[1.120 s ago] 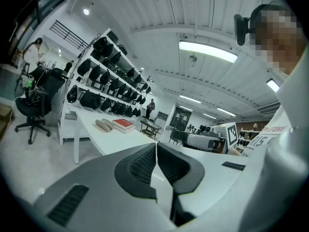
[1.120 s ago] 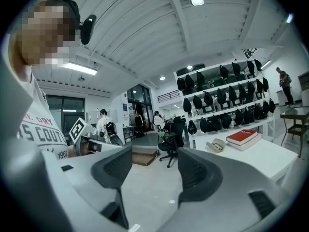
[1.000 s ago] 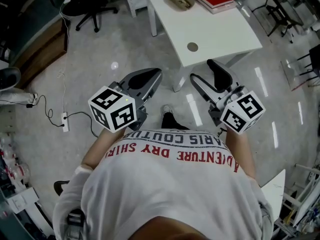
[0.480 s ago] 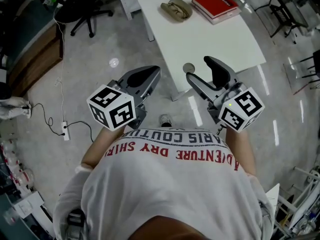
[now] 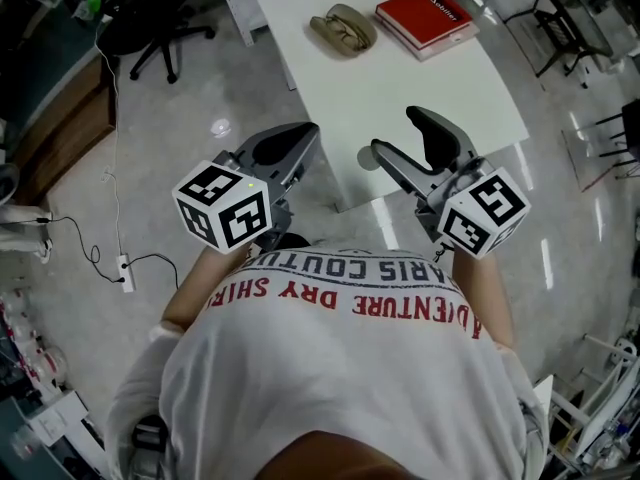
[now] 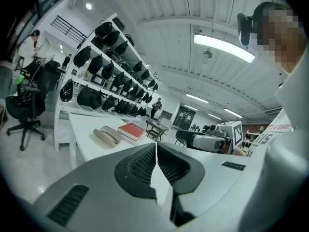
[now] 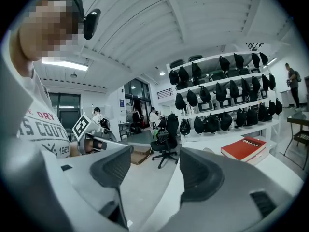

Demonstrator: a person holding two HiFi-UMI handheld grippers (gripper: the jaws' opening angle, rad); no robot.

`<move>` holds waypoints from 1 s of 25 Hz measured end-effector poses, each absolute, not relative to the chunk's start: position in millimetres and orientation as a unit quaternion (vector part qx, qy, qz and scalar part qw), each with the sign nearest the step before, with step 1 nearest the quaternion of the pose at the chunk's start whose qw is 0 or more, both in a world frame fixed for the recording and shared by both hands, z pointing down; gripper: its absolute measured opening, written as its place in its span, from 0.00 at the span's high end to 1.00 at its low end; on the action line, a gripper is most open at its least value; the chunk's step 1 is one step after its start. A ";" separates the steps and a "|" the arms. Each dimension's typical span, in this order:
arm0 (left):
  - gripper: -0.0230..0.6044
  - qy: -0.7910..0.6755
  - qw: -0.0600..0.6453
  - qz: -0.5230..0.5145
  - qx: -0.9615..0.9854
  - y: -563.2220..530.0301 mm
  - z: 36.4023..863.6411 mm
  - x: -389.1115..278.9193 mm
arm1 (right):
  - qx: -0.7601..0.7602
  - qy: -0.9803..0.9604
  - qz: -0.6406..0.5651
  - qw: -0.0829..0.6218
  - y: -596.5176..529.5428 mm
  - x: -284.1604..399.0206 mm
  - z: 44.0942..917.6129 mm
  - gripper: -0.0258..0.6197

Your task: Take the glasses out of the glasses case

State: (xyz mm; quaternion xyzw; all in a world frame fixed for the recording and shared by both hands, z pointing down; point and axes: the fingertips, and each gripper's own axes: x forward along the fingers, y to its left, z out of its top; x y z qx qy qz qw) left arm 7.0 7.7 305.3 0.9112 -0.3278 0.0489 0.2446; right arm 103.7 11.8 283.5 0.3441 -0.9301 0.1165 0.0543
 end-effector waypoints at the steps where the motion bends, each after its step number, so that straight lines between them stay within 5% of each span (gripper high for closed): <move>1: 0.91 -0.327 0.244 0.048 0.912 6.0 304.4 7.0 | 0.344 -0.930 0.116 0.055 9.1 103.0 282.9 0.50; 25: 0.91 -0.245 0.274 0.089 0.926 -158.5 325.2 -9.2 | 0.417 -0.895 0.146 0.064 -151.2 80.2 294.5 0.50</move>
